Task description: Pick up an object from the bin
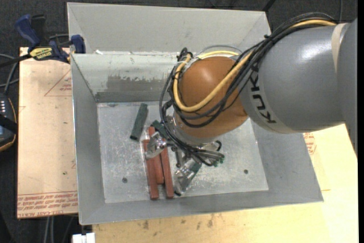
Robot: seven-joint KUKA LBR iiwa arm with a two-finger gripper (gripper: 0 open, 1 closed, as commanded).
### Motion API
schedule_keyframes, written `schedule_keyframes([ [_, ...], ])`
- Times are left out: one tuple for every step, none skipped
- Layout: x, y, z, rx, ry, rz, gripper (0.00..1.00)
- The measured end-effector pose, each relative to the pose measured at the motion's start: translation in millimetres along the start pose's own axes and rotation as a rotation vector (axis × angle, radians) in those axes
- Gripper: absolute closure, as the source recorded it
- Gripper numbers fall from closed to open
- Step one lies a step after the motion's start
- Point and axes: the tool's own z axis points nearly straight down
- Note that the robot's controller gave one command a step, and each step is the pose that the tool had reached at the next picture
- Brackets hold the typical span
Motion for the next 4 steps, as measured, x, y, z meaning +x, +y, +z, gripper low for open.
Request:
schedule_keyframes([
  [-12.9,-11.5,39.0,0.0,-0.002,0.117,0.0],
  [-11.8,-8.1,62.3,0.001,-0.001,-0.205,0.0],
  [-35.3,1.8,82.3,0.003,-0.002,-0.182,1.0],
  [-35.3,1.8,82.2,0.003,-0.002,-0.181,1.0],
])
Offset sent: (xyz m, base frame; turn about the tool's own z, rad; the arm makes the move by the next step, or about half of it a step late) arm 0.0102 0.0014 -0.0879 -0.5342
